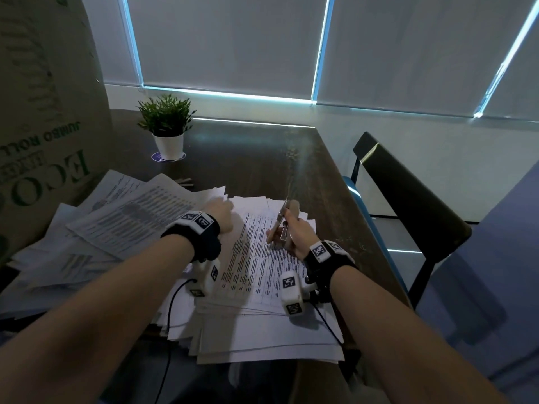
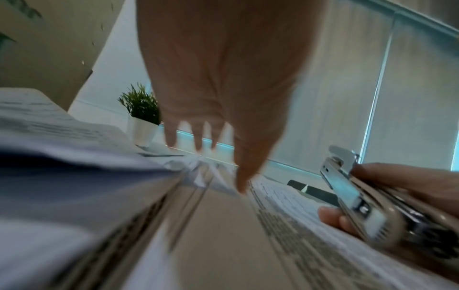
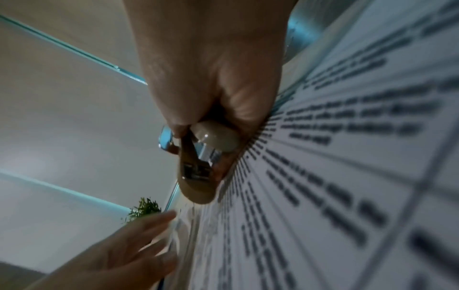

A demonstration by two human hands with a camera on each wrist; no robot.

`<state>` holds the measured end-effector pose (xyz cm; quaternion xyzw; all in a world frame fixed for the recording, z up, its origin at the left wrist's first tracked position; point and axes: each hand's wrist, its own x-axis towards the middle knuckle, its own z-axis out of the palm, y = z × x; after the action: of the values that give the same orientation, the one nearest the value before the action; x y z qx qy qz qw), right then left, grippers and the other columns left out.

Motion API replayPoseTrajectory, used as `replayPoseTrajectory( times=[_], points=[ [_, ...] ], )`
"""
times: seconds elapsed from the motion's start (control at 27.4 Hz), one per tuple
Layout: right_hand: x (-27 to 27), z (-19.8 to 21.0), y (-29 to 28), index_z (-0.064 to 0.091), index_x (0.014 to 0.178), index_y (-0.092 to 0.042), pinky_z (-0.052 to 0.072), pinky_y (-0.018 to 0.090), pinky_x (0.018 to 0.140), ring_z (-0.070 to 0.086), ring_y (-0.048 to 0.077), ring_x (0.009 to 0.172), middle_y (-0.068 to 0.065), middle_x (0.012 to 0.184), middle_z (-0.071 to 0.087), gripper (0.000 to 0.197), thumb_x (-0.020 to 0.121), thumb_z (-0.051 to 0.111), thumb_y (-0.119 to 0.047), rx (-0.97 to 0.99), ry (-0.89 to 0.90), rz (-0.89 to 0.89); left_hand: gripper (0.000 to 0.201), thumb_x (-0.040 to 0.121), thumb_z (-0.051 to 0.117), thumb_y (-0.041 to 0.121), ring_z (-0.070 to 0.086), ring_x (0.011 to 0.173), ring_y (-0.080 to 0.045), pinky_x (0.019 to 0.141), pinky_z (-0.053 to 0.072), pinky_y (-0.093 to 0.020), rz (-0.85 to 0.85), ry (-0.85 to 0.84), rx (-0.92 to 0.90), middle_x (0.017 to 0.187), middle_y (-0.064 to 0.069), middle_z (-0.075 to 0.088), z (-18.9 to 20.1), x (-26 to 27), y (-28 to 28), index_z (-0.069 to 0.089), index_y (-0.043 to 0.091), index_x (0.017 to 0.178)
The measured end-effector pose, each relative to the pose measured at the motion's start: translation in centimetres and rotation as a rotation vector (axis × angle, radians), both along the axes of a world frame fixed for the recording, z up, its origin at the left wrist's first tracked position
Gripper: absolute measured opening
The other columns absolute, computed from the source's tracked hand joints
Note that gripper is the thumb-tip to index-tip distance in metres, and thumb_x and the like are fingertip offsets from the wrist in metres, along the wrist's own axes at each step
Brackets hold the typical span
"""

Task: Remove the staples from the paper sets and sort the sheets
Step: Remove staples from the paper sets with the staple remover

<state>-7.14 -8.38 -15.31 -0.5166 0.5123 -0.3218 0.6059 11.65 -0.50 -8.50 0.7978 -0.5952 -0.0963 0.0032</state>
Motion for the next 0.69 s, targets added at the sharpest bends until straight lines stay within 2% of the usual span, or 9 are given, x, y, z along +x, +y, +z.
replayPoseTrajectory(
  times=[0.04, 0.07, 0.15, 0.22, 0.33, 0.48, 0.55, 0.62, 0.69],
  points=[
    [-0.3, 0.6, 0.5, 0.061, 0.099, -0.01, 0.056, 0.054, 0.081, 0.069, 0.043, 0.099, 0.024, 0.106, 0.071, 0.085, 0.062, 0.057, -0.086, -0.023, 0.04, 0.035, 0.056, 0.088, 0.053, 0.006, 0.043, 0.129, -0.026, 0.1, 0.042, -0.033, -0.041, 0.057, 0.017, 0.144, -0.01, 0.041, -0.3, -0.6, -0.4, 0.039, 0.012, 0.143],
    [-0.8, 1.0, 0.7, 0.063, 0.1, -0.01, 0.056, 0.052, 0.085, 0.07, 0.04, 0.096, 0.021, 0.103, 0.073, 0.086, 0.062, 0.056, -0.087, -0.06, 0.062, 0.077, 0.06, 0.087, 0.05, 0.003, 0.043, 0.129, -0.027, 0.1, 0.043, -0.033, -0.054, 0.079, 0.071, 0.144, -0.01, 0.041, -0.5, -0.8, -0.7, 0.037, 0.017, 0.144],
    [-1.3, 2.3, 1.9, 0.061, 0.098, -0.008, 0.055, 0.051, 0.09, 0.072, 0.037, 0.093, 0.021, 0.099, 0.073, 0.059, 0.089, 0.051, -0.065, -0.084, 0.034, 0.135, 0.057, 0.085, 0.05, 0.004, 0.051, 0.12, -0.029, 0.097, 0.046, -0.038, -0.005, 0.023, 0.132, 0.136, -0.012, 0.049, -0.8, -0.1, -1.3, 0.041, 0.018, 0.139],
    [-1.7, 3.4, 2.8, 0.058, 0.102, -0.003, 0.052, 0.052, 0.09, 0.072, 0.036, 0.091, 0.022, 0.094, 0.074, 0.045, 0.102, 0.043, -0.046, -0.075, 0.012, 0.15, 0.047, 0.085, 0.052, 0.008, 0.055, 0.113, -0.03, 0.094, 0.048, -0.038, 0.04, -0.043, 0.129, 0.127, -0.012, 0.054, -0.8, 0.7, -1.6, 0.047, 0.013, 0.132],
    [-1.7, 3.3, 2.5, 0.058, 0.106, -0.005, 0.055, 0.05, 0.081, 0.072, 0.036, 0.091, 0.018, 0.095, 0.075, 0.051, 0.098, 0.044, -0.053, -0.091, 0.066, 0.19, 0.037, 0.097, 0.043, 0.01, 0.052, 0.119, -0.03, 0.095, 0.042, -0.033, 0.016, -0.007, -0.023, 0.131, -0.015, 0.054, -0.2, 0.0, -2.1, 0.046, 0.008, 0.134],
    [-1.2, 1.9, 1.4, 0.062, 0.102, -0.018, 0.051, 0.048, 0.097, 0.066, 0.034, 0.106, 0.017, 0.118, 0.068, 0.065, 0.076, 0.046, -0.076, -0.143, 0.189, 0.206, 0.064, 0.092, 0.058, 0.029, 0.042, 0.131, -0.029, 0.106, 0.037, -0.035, 0.03, 0.146, -0.018, 0.146, -0.014, 0.041, 0.0, -1.0, -2.9, 0.029, 0.011, 0.147],
    [-1.5, 2.7, 2.1, 0.062, 0.096, -0.021, 0.05, 0.049, 0.1, 0.065, 0.035, 0.109, 0.017, 0.118, 0.068, 0.062, 0.073, 0.048, -0.077, -0.149, 0.208, 0.189, 0.061, 0.091, 0.061, 0.032, 0.045, 0.128, -0.029, 0.103, 0.038, -0.035, 0.039, 0.141, -0.047, 0.142, -0.014, 0.046, 0.7, -1.1, -2.9, 0.038, 0.01, 0.142],
    [-1.8, 2.9, 1.8, 0.058, 0.086, -0.024, 0.05, 0.05, 0.1, 0.065, 0.034, 0.107, 0.017, 0.116, 0.068, 0.045, 0.085, 0.05, -0.068, -0.162, 0.242, 0.186, 0.043, 0.091, 0.061, 0.025, 0.051, 0.119, -0.028, 0.096, 0.041, -0.034, 0.011, 0.155, -0.126, 0.132, -0.013, 0.054, 1.3, -1.1, -3.2, 0.052, 0.009, 0.13],
    [-2.1, 4.1, 2.0, 0.06, 0.089, -0.02, 0.054, 0.05, 0.093, 0.068, 0.032, 0.097, 0.017, 0.108, 0.069, 0.05, 0.084, 0.052, -0.069, -0.181, 0.258, 0.199, 0.031, 0.091, 0.061, 0.022, 0.054, 0.107, -0.025, 0.087, 0.042, -0.032, -0.01, 0.186, -0.192, 0.123, -0.012, 0.058, 1.7, -1.3, -3.2, 0.059, 0.008, 0.118]
  ],
)
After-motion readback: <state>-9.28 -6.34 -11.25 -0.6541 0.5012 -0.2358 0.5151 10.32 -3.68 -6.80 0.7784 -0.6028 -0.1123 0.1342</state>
